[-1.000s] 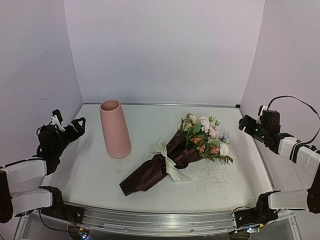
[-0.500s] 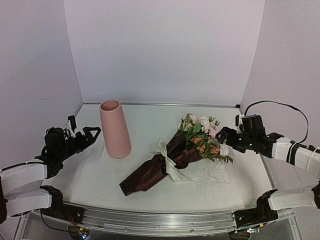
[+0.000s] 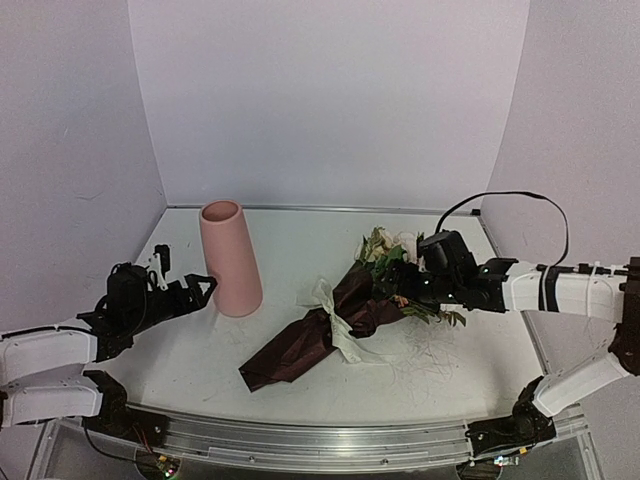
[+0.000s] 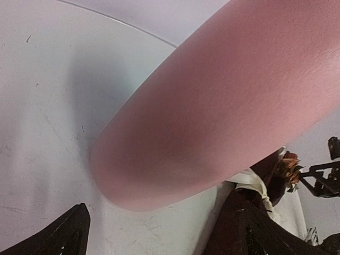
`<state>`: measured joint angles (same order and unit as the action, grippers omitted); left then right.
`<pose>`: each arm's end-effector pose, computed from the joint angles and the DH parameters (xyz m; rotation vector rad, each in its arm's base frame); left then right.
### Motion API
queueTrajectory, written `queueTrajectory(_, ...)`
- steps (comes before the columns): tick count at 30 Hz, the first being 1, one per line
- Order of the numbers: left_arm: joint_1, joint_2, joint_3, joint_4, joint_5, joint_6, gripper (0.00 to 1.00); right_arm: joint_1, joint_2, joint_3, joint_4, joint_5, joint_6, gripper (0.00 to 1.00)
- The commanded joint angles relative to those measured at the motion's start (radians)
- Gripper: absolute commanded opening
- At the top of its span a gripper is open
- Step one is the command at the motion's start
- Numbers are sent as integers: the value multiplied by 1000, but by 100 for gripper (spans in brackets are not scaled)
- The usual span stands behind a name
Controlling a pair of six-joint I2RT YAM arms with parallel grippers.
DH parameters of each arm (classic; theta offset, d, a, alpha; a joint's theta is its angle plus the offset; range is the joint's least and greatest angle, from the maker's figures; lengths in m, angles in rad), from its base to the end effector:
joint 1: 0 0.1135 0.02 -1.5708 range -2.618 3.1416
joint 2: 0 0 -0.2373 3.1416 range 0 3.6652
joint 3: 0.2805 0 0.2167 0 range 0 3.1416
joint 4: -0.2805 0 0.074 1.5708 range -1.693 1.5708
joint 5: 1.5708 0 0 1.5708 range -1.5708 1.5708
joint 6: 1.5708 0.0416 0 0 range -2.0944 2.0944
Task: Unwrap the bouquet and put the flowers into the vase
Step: Move the vase to the center of the board.
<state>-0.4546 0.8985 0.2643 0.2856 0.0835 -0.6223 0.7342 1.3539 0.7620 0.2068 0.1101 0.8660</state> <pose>0.1638 -0.0839 0.1847 -0.1092 1.9991 -0.7907 0.2125 0.1856 0.2355 0.2135 2.0647 0.9229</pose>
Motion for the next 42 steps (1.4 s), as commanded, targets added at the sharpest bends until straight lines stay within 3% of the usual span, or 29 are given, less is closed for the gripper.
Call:
queueTrajectory(1, -23, 82, 44, 1, -74, 77, 100, 60, 70, 70, 24, 76, 119, 98)
queueTrajectory(15, -35, 300, 92, 162, -25, 119, 100, 213, 185, 64, 57, 167, 305, 98)
queueTrajectory(31, -34, 625, 242, 358, -67, 180, 100, 218, 222, 87, 60, 176, 250, 98)
queueTrajectory(42, -32, 897, 467, 444, -56, 223, 95, 217, 241, 95, 60, 141, 229, 98)
